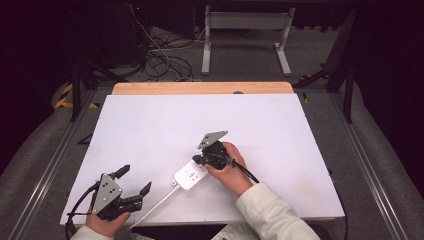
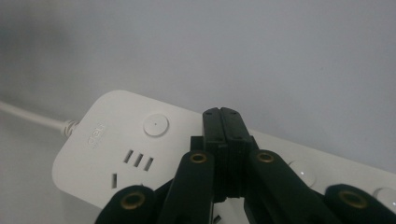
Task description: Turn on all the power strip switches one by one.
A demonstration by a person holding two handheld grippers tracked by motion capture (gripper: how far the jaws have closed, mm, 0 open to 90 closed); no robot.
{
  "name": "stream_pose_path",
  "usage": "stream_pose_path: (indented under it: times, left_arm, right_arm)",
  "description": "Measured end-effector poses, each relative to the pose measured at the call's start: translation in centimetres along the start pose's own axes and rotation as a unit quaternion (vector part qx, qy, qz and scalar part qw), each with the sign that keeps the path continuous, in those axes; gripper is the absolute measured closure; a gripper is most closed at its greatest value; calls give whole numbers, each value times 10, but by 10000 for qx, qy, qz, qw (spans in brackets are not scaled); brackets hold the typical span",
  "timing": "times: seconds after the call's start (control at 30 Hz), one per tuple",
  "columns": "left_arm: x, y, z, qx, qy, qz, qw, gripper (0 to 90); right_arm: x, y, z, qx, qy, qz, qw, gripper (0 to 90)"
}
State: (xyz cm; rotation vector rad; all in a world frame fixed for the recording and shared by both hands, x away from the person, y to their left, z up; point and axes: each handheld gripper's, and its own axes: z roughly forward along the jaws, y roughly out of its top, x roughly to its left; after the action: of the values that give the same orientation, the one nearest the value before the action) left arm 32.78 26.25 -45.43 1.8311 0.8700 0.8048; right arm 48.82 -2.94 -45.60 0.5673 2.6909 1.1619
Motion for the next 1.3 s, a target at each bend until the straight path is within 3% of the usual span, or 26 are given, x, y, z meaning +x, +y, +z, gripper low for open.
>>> stream_pose_path:
  times: [0.57, 0.93, 1.13, 1.17, 1.23, 1.3]
  left_arm:
    - [0, 0, 0, 14, 7, 60, 10000, 183]
    - [-1, 0, 0, 21, 3, 57, 10000, 183]
    - [-1, 1, 0, 25, 2, 58, 10000, 183]
    - [-1, 1, 0, 11, 6, 66, 10000, 183]
    - [-1, 0, 0, 0, -8, 12, 10000, 183]
    - [1, 0, 0, 7, 23, 34, 10000, 183]
  right_arm:
    - [1, -3, 3, -13, -14, 13, 10000, 900]
    - [2, -5, 4, -37, -99, 245, 9996, 900]
    - [3, -2, 3, 41, -130, 240, 9996, 900]
    - [5, 2, -1, -24, -193, 169, 9997, 900]
    - [11, 9, -16, -587, -48, 126, 9982, 900]
    - [15, 18, -26, -723, 2, 2, 9974, 900]
